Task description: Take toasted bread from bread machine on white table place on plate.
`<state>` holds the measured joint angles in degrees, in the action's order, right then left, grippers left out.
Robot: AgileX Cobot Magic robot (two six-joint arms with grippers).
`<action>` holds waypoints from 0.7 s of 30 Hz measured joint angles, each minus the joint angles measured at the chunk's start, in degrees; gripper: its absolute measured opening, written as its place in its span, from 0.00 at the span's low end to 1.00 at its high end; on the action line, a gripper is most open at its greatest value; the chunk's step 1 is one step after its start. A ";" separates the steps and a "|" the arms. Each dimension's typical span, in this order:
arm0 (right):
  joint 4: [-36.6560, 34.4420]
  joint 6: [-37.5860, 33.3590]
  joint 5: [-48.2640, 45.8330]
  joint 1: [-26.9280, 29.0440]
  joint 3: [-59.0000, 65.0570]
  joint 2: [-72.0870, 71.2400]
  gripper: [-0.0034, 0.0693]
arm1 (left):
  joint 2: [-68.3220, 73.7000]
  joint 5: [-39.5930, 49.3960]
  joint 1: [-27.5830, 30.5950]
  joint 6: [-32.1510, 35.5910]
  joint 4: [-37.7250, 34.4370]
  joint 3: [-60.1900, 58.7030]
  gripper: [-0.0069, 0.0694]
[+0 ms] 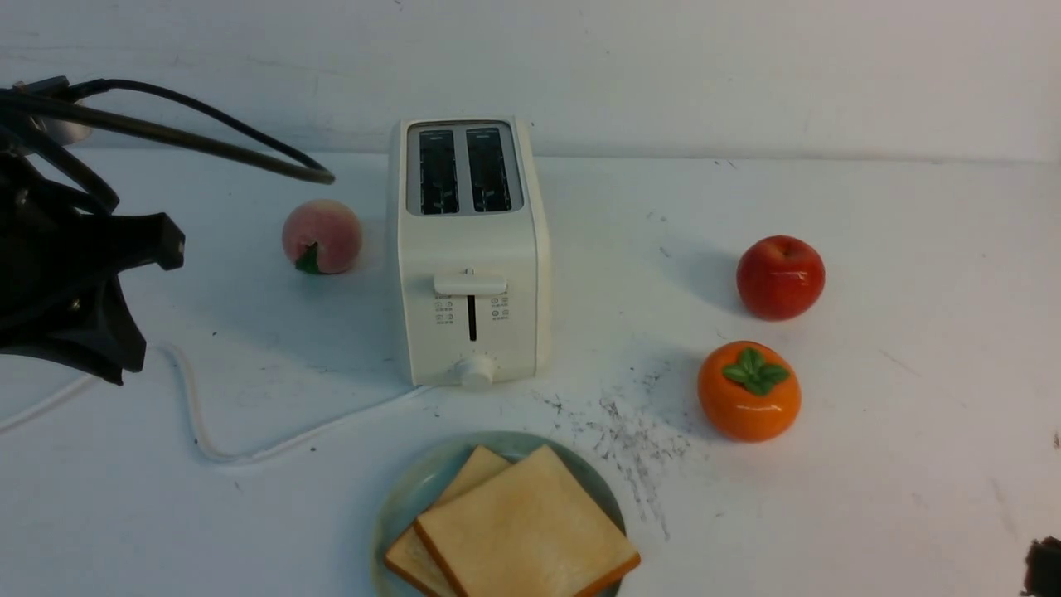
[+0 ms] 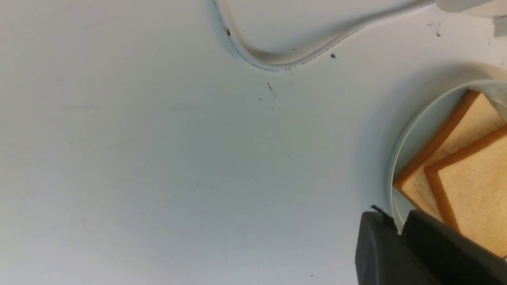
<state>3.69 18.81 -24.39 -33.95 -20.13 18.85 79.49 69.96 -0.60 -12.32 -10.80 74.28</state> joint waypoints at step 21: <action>-0.01 0.09 9.02 0.00 9.56 -1.24 0.06 | 0.00 0.11 0.00 0.00 0.00 0.00 0.22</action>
<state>3.68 18.90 -15.37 -33.95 -10.58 17.62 79.49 70.07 -0.60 -12.32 -10.80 74.28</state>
